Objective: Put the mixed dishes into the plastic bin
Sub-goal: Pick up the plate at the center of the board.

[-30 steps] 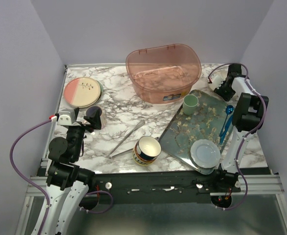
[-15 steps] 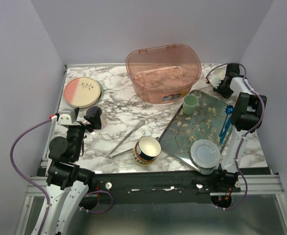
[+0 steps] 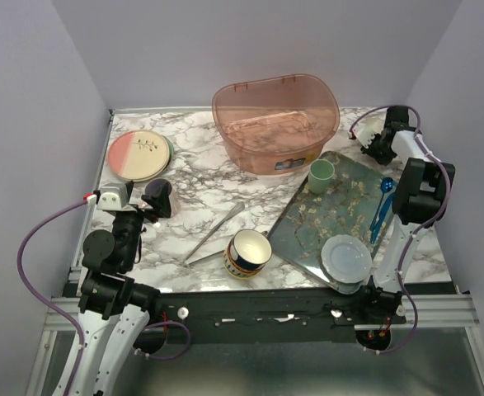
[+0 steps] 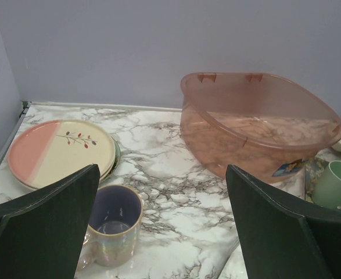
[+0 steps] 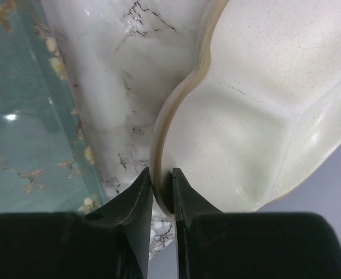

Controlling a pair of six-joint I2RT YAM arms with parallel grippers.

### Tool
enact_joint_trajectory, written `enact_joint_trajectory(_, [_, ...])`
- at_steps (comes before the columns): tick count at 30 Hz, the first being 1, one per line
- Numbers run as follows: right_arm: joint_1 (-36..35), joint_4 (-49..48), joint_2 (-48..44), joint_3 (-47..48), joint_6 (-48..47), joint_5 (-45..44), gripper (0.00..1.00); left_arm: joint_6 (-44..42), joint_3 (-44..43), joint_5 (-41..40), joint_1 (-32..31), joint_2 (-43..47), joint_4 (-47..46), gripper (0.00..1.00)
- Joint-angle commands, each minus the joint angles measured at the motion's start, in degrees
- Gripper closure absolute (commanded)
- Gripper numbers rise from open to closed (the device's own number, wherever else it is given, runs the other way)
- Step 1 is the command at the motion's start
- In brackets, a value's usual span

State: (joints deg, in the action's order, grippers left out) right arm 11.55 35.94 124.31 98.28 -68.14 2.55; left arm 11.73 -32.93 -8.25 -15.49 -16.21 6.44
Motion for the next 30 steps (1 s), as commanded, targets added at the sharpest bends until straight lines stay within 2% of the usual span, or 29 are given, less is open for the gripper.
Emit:
enact_joint_trajectory(1, [0.49,2.38,-7.06,-1.77,-0.15,4.66,0.99,-0.83,-0.12,0.17,0.28,-0.05,-1.51,0.01])
enact_joint_trajectory(23, [-0.12,-2.72,-27.18,-11.62,0.64,8.97,1.0,-0.74,-0.03,0.87,0.28,0.39,-1.6,0.01])
enact_joint_trajectory(30, [-0.48,-2.81,-34.73,-14.51,1.25,11.07,0.99,0.23,0.41,5.43,0.28,-0.14,-2.92,0.01])
